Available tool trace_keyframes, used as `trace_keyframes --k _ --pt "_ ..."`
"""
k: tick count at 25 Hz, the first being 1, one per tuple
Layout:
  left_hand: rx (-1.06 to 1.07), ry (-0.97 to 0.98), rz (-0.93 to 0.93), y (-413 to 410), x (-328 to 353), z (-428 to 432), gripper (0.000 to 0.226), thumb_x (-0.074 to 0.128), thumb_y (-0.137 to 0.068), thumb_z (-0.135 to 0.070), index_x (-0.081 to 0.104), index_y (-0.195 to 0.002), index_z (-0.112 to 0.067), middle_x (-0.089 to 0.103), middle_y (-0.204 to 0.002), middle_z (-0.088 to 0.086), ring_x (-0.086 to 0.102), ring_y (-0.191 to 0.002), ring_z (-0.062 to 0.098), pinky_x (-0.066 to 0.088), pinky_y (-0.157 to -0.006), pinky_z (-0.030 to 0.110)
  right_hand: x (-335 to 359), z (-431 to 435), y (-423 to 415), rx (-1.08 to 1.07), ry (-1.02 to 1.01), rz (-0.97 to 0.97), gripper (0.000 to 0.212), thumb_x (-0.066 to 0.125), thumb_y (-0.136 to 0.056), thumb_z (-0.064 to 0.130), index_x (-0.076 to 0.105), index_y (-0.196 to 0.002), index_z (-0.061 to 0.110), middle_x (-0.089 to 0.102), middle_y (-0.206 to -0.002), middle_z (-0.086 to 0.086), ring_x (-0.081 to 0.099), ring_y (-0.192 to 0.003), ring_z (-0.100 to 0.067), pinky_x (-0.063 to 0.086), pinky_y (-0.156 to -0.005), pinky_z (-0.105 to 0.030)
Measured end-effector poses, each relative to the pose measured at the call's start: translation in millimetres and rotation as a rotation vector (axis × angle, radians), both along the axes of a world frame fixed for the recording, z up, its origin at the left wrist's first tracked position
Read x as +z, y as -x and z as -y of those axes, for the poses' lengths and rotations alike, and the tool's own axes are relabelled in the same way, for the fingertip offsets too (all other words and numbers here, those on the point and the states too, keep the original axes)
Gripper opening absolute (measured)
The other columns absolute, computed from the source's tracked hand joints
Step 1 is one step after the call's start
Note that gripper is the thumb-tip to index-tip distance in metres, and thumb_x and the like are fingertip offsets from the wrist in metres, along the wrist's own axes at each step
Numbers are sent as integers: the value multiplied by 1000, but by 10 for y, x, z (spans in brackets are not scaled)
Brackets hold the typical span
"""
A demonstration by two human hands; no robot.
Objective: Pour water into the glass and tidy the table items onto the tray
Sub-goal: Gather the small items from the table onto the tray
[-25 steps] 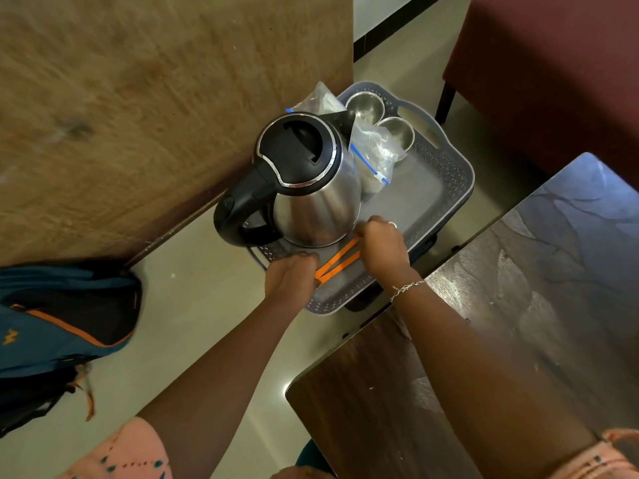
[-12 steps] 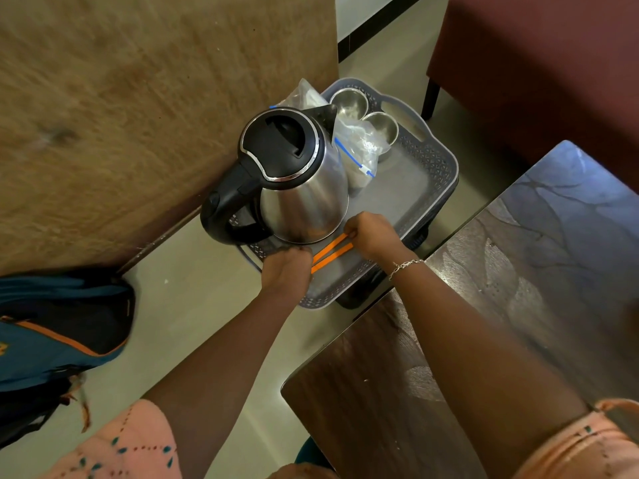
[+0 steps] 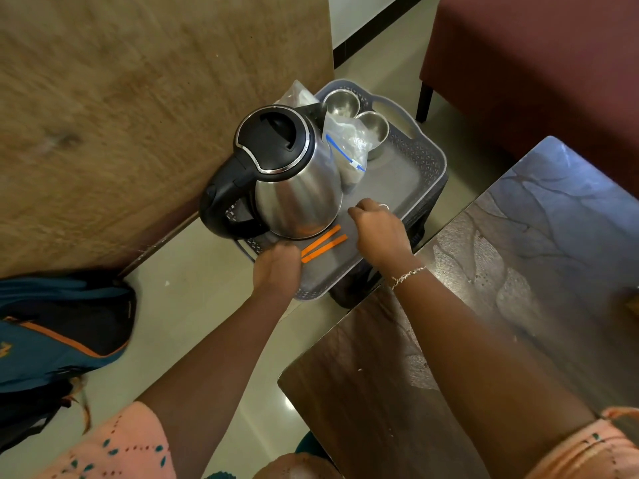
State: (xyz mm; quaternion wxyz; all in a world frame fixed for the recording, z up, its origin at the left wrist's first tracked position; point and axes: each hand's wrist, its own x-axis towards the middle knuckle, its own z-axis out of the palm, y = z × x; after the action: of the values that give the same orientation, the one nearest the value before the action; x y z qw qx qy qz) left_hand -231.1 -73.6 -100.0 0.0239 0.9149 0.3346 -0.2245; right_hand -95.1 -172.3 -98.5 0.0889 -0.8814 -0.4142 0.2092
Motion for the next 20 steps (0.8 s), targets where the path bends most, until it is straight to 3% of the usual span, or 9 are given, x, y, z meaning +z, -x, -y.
trace_keyframes --k 3,4,7,10,14,20 --pt "-192 -203 255 118 97 217 23 56 -84 -30 65 -79 -9 66 -74 9 66 -65 23 49 -50 27 69 366 51 26 -190 225 40 38 -78 -3 56 -114 -4 54 -121 -27 51 -111 -43 49 -88 -47" --pt "-280 -241 342 153 93 326 29 49 -86 -35 64 -83 -11 68 -78 7 68 -69 23 51 -51 28 54 490 65 26 -209 272 40 42 -78 -2 56 -115 -5 54 -121 -30 52 -112 -46 46 -92 -50" --pt "-423 -163 442 106 135 817 51 39 -88 -44 56 -119 -7 60 -125 15 54 -121 31 52 -87 44 41 968 130 -14 -140 293 54 64 -81 12 45 -129 -3 44 -134 -30 42 -124 -45 33 -103 -50" --pt "-517 -144 410 5 203 1419 71 37 -88 -51 34 -140 -4 34 -147 20 26 -139 31 28 -109 52 128 1641 251 -88 -78 291 64 60 -86 26 32 -138 2 31 -144 -27 30 -134 -41 21 -109 -47" --pt "-601 -62 375 -97 306 2213 76 30 -86 -54 21 -144 -5 24 -151 20 13 -141 29 16 -112 48 246 2607 437 -199 -33 305 70 65 -81 30 33 -138 3 34 -143 -26 33 -132 -41 23 -106 -50" --pt "-827 -1 334 -149 442 3709 76 20 -85 -54 16 -144 -7 23 -152 18 21 -141 30 20 -112 50 374 4257 749 -385 85 259 67 58 -86 29 28 -141 4 27 -147 -26 26 -136 -39 20 -110 -47"
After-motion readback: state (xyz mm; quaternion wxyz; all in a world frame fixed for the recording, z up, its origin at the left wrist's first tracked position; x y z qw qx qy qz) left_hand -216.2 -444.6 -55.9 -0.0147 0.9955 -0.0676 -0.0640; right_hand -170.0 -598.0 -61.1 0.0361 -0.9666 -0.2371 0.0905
